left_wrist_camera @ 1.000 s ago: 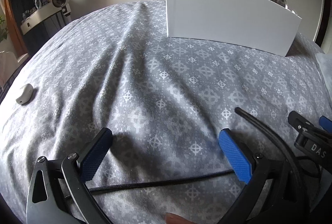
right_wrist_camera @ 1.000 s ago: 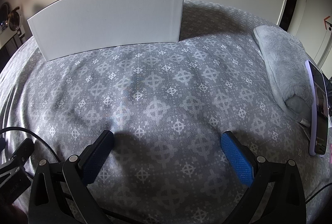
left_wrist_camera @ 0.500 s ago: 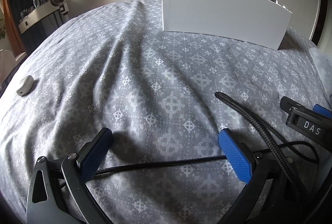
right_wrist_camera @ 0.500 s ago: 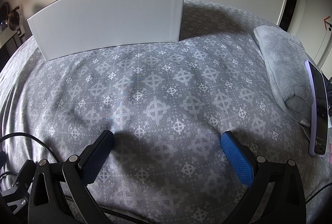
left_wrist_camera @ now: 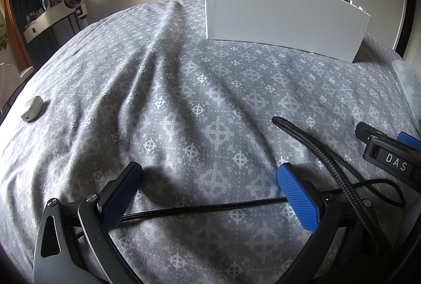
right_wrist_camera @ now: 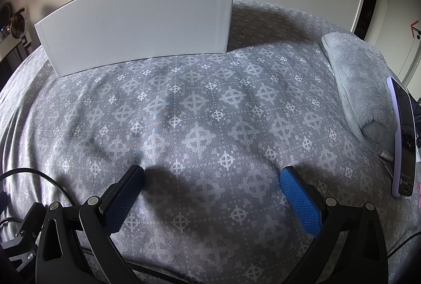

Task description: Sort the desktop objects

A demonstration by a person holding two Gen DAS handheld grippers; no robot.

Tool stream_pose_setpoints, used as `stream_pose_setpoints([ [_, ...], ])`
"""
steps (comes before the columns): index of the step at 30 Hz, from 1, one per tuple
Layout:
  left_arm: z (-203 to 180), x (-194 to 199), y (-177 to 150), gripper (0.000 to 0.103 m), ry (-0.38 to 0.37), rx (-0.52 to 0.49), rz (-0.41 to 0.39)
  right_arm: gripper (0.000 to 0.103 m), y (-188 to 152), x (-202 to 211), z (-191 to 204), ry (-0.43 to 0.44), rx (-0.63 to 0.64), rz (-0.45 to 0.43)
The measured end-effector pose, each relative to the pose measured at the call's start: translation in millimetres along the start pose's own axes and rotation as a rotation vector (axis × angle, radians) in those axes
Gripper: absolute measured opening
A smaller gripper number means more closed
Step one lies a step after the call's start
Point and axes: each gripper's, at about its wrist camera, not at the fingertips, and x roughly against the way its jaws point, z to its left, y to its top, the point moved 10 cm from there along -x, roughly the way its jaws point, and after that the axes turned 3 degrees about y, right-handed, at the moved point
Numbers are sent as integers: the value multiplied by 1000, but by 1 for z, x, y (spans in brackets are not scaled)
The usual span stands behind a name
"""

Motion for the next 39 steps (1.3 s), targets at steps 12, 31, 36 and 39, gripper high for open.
stream_pose_setpoints([
  [12, 0, 1, -1, 103, 1, -1, 0, 103, 0, 0, 0, 0, 0, 0],
  [31, 0, 0, -1, 103, 1, -2, 0, 103, 0, 0, 1, 0, -1, 0],
  [36, 1, 2, -1, 103, 5, -4, 0, 103, 0, 0, 0, 0, 0, 0],
  [39, 3, 0, 1, 103, 7, -4, 0, 103, 0, 0, 0, 0, 0, 0],
])
